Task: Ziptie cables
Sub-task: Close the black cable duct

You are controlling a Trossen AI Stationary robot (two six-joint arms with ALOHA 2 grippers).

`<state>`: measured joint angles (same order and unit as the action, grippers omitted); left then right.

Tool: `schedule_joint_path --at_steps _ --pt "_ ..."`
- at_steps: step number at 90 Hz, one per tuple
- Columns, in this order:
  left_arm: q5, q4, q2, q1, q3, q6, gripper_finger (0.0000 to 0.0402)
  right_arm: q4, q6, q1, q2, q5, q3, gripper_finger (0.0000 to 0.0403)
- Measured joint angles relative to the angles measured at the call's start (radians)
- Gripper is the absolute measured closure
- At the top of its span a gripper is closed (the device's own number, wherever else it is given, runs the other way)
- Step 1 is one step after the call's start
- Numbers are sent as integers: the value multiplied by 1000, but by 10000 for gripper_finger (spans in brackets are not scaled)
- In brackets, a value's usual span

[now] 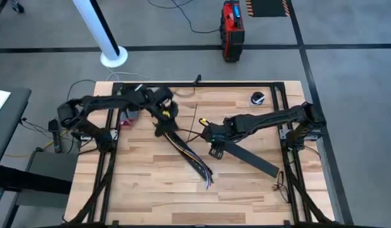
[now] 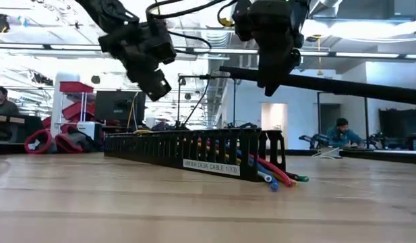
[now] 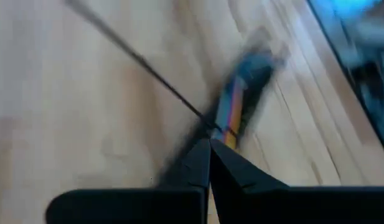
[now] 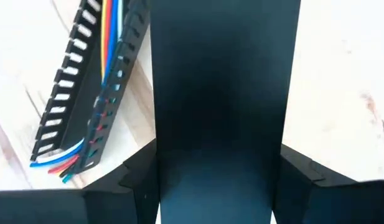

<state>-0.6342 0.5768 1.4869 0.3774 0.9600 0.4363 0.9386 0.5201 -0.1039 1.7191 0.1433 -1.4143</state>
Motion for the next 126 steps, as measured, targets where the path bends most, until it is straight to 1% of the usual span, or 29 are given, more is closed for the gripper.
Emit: schedule_joint_path --at_steps 10,25,33,45,55,62,73,93,113,126 --pt "-12 13 44 -65 0 70 401 1 1 -8 0 -7 0 200" --pt "-73 -60 125 -109 0 152 401 3 -1 -15 0 -15 0 200" --pt "-98 -131 186 -127 0 144 401 3 -2 -23 0 -20 0 200" --pt "-94 -227 276 -164 1 100 401 3 -2 -36 0 -40 0 200" --pt "-78 -261 322 -173 6 85 401 4 -3 -43 0 -42 0 200" --pt "-35 -267 335 -166 6 62 401 9 1 -47 0 -42 0 200" --pt "30 -244 323 -130 2 56 401 16 3 -46 0 -42 0 200" --pt "253 -224 266 -40 -2 105 401 27 3 -42 1 -41 0 200" --pt "293 -270 194 67 -2 155 401 27 3 -29 1 -40 0 200" --pt "293 -285 108 120 -2 156 401 27 4 -17 1 -40 0 200"
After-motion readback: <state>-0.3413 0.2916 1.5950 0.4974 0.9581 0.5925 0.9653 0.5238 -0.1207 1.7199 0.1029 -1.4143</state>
